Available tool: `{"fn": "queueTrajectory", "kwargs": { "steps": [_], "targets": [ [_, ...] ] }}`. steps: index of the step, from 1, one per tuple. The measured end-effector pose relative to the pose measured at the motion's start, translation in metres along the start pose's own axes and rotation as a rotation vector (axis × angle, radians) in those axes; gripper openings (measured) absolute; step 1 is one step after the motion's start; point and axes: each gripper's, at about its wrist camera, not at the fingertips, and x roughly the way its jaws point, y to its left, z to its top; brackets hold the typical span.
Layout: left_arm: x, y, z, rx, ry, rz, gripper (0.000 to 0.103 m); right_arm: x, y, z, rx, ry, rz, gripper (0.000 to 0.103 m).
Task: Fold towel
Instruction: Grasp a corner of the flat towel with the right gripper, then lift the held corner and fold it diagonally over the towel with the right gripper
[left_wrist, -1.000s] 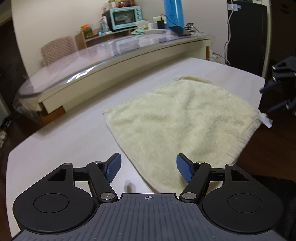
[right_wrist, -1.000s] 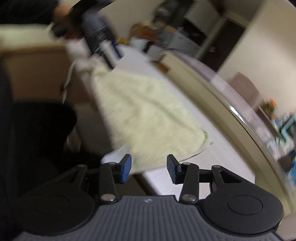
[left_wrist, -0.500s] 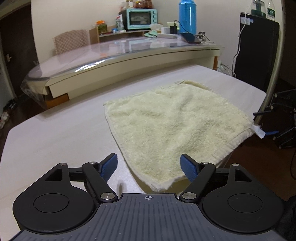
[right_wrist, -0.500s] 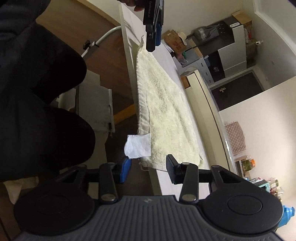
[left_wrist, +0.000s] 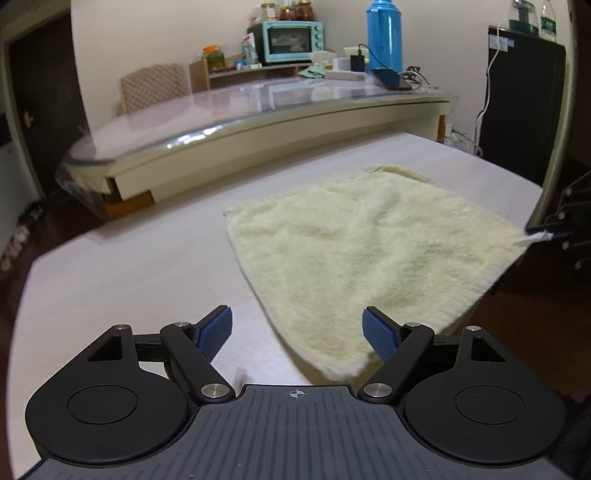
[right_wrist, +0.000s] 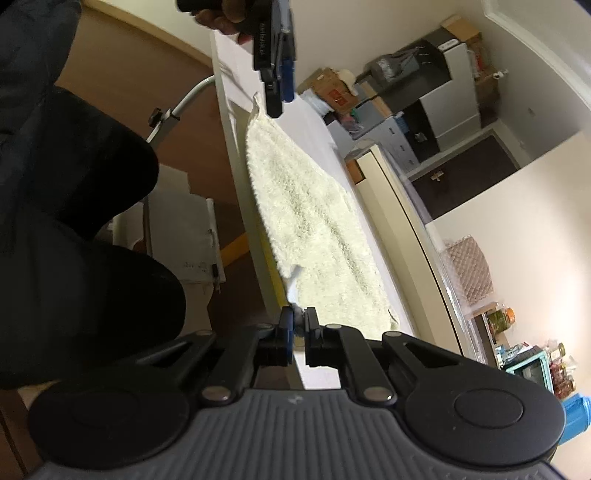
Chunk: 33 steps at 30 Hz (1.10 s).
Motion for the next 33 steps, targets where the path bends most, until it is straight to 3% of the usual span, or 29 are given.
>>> {"fn": "queueTrajectory", "kwargs": {
  "steps": [4, 13, 17, 22, 33],
  "targets": [
    [0.002, 0.004, 0.004, 0.08, 0.009, 0.032, 0.083, -0.003, -0.014, 0.006, -0.027, -0.002, -0.011, 0.006],
    [-0.004, -0.006, -0.015, 0.256, 0.097, -0.052, 0.083, -0.001, -0.036, 0.02, -0.074, -0.016, -0.041, 0.006],
    [-0.006, 0.0, -0.017, 0.241, 0.08, -0.047, 0.083, 0.007, -0.049, 0.029, -0.132, -0.03, -0.039, 0.006],
    [-0.005, 0.014, -0.011, 0.146, 0.01, -0.041, 0.083, 0.02, -0.062, 0.04, -0.201, -0.035, -0.025, 0.006],
    [0.014, 0.005, -0.022, 0.187, 0.033, -0.087, 0.083, 0.075, -0.095, 0.066, -0.369, -0.052, -0.001, 0.006]
  ]
}}
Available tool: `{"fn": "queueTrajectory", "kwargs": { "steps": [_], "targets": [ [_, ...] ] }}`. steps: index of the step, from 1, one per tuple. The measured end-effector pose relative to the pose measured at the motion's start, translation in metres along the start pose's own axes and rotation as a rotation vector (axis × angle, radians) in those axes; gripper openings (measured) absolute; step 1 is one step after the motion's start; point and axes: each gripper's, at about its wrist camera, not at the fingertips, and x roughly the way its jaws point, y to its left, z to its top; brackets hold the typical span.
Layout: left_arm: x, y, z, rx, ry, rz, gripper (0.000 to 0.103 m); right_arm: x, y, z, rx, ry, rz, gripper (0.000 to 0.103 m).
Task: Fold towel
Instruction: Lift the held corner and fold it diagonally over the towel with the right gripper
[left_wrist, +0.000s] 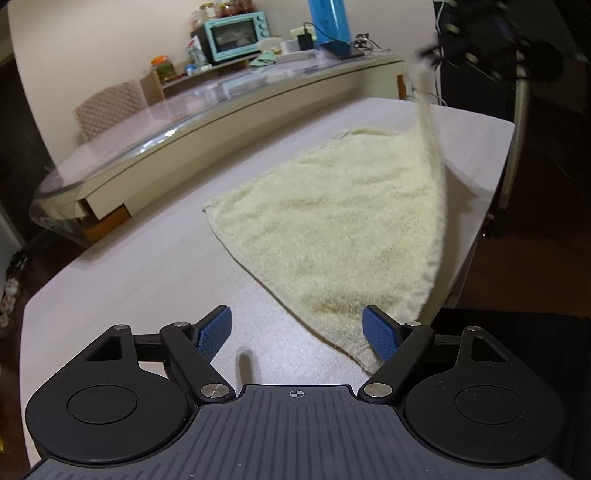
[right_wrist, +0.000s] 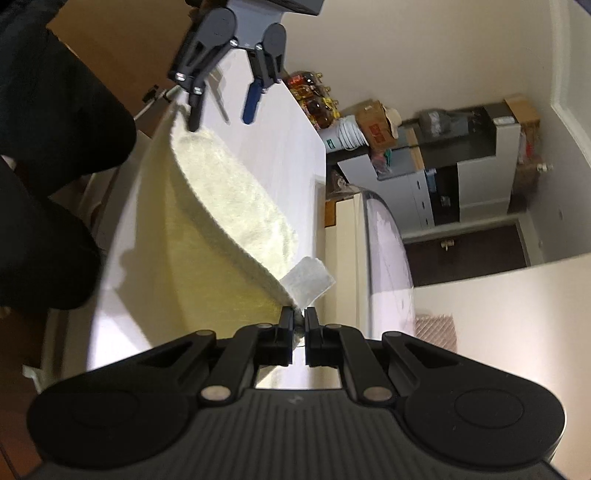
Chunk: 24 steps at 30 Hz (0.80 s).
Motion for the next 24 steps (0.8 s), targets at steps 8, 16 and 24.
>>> {"fn": "queueTrajectory", "kwargs": {
  "steps": [8, 16, 24],
  "targets": [
    [0.0, 0.003, -0.005, -0.042, -0.019, -0.003, 0.083, 0.067, -0.036, 0.013, -0.104, -0.057, 0.045, 0.006],
    [-0.001, 0.004, -0.006, -0.056, -0.022, -0.005, 0.083, 0.132, -0.061, 0.023, -0.142, -0.102, 0.11, 0.006],
    [-0.002, 0.01, -0.009, -0.057, -0.012, -0.024, 0.083, 0.19, -0.07, 0.026, -0.124, -0.117, 0.197, 0.006]
  ]
}}
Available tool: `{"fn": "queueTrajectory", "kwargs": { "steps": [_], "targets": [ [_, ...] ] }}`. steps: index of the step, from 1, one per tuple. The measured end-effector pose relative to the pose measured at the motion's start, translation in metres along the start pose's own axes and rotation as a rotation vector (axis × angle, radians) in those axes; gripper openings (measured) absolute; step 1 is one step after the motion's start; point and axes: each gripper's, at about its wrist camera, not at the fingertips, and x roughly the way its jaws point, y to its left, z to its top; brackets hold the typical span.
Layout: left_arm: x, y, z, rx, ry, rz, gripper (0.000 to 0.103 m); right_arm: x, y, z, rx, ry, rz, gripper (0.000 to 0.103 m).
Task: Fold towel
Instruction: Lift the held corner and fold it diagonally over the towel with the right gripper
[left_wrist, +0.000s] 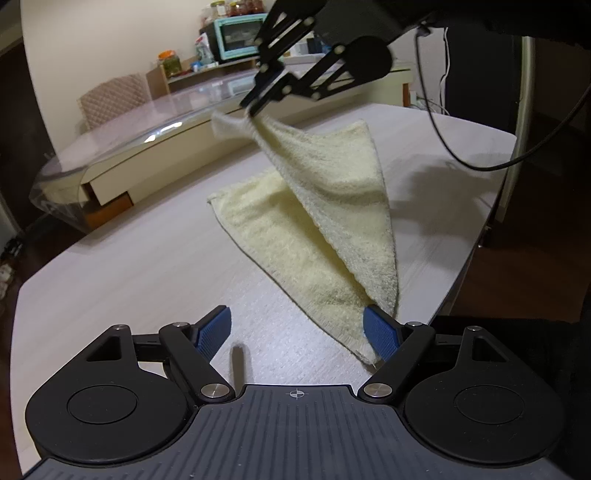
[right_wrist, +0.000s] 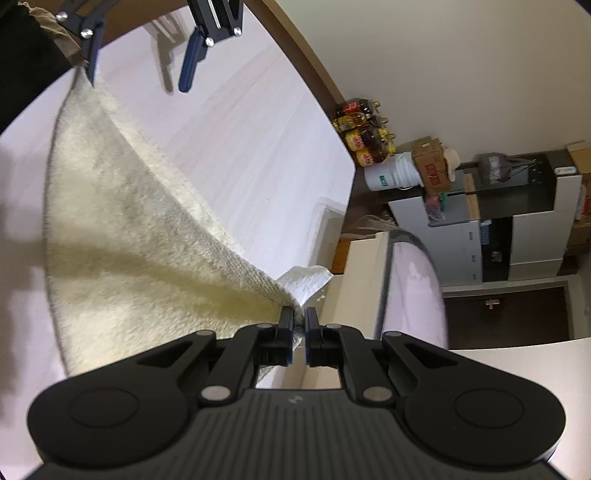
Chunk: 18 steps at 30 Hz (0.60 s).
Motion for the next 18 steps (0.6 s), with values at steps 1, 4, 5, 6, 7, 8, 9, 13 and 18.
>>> {"fn": "queueTrajectory", "kwargs": {
  "steps": [1, 4, 5, 6, 7, 8, 9, 13, 18],
  "targets": [
    [0.0, 0.0, 0.0, -0.003, 0.0, -0.003, 0.083, 0.005, -0.001, 0.0, 0.004, -0.001, 0.011, 0.006],
    [0.0, -0.001, -0.001, 0.003, -0.002, 0.0, 0.083, 0.025, -0.003, 0.0, 0.002, 0.004, 0.057, 0.007],
    [-0.001, -0.001, -0.001, 0.002, -0.003, 0.001, 0.083, 0.032, -0.004, 0.0, 0.003, 0.005, 0.07, 0.007],
    [-0.001, -0.001, -0.001, 0.0, -0.005, 0.002, 0.083, 0.035, -0.004, 0.0, 0.005, 0.004, 0.077, 0.007],
    [-0.001, -0.001, -0.002, -0.002, -0.007, 0.003, 0.083, 0.04, -0.006, -0.001, 0.016, 0.004, 0.092, 0.006],
    [-0.002, -0.001, -0.002, -0.005, -0.008, 0.006, 0.083, 0.047, -0.007, -0.001, 0.026, 0.004, 0.103, 0.007],
    [-0.002, 0.0, -0.003, -0.011, -0.01, 0.009, 0.083, 0.05, -0.007, -0.001, 0.03, 0.005, 0.11, 0.007],
    [-0.005, 0.003, -0.006, -0.033, -0.012, 0.015, 0.083, 0.065, -0.008, 0.002, 0.039, 0.011, 0.143, 0.007],
    [-0.008, 0.005, -0.009, -0.053, -0.015, 0.013, 0.083, 0.077, 0.0, 0.003, 0.037, 0.031, 0.176, 0.011]
  ]
}}
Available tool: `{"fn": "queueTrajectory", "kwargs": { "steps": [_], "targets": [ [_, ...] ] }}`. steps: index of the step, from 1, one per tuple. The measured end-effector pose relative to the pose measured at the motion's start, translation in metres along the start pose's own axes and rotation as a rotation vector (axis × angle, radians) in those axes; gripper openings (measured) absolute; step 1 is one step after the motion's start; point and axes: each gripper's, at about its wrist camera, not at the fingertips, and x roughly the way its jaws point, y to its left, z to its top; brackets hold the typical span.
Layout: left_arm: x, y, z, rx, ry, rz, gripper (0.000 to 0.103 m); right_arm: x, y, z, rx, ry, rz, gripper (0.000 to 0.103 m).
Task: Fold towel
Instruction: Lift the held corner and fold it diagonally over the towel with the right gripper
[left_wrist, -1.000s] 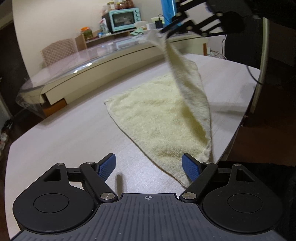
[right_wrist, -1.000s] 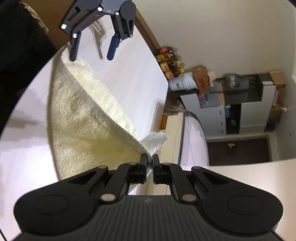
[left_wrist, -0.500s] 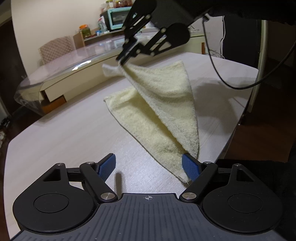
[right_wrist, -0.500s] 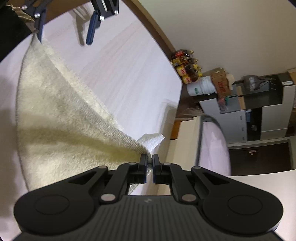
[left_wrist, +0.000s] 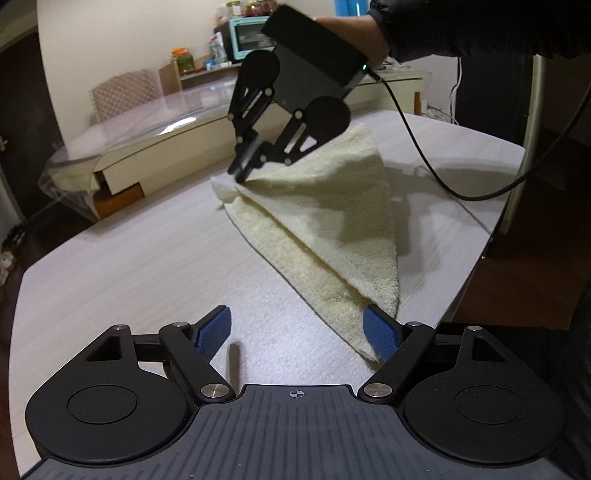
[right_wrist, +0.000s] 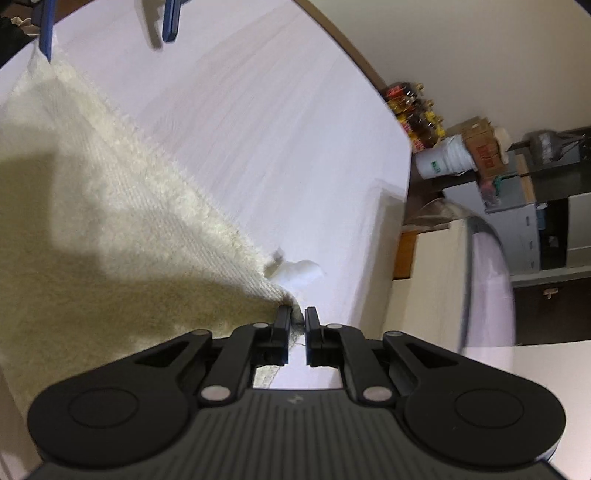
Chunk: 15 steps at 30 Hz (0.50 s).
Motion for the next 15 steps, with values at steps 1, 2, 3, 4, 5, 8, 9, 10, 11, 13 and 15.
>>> {"fn": "queueTrajectory", "kwargs": {
  "steps": [1, 2, 3, 4, 5, 8, 9, 10, 11, 13, 15],
  "targets": [
    [0.0, 0.001, -0.001, -0.009, 0.0, -0.001, 0.083, 0.001, 0.0, 0.0, 0.008, -0.002, 0.0, 0.011],
    [-0.001, 0.001, -0.002, -0.015, 0.0, 0.0, 0.083, 0.001, -0.001, -0.001, 0.021, -0.005, -0.001, 0.015],
    [-0.001, 0.002, -0.002, -0.022, 0.001, 0.001, 0.083, 0.002, -0.003, -0.002, 0.035, -0.007, -0.002, 0.018],
    [-0.002, 0.002, -0.003, -0.028, 0.001, 0.003, 0.083, 0.002, -0.003, -0.002, 0.043, -0.008, -0.002, 0.021],
    [-0.003, 0.003, -0.004, -0.035, 0.001, 0.006, 0.084, 0.002, -0.005, -0.002, 0.058, -0.01, -0.001, 0.021],
    [-0.006, 0.005, -0.006, -0.061, 0.003, 0.022, 0.084, 0.001, -0.009, -0.004, 0.095, -0.011, 0.002, 0.021],
    [-0.006, 0.006, -0.007, -0.069, 0.004, 0.023, 0.084, 0.001, -0.008, -0.004, 0.1, -0.011, 0.002, 0.021],
    [-0.007, 0.007, -0.007, -0.076, 0.006, 0.024, 0.084, 0.001, -0.008, -0.004, 0.104, -0.01, 0.002, 0.021],
    [-0.007, 0.007, -0.007, -0.081, 0.009, 0.026, 0.084, 0.001, -0.008, -0.004, 0.118, -0.011, 0.004, 0.022],
    [-0.007, 0.008, -0.007, -0.09, 0.015, 0.028, 0.084, 0.001, -0.01, -0.004, 0.14, -0.012, 0.006, 0.022],
    [-0.008, 0.007, -0.006, -0.097, 0.024, 0.029, 0.084, 0.0, -0.012, -0.004, 0.174, -0.009, 0.01, 0.026]
  ]
}}
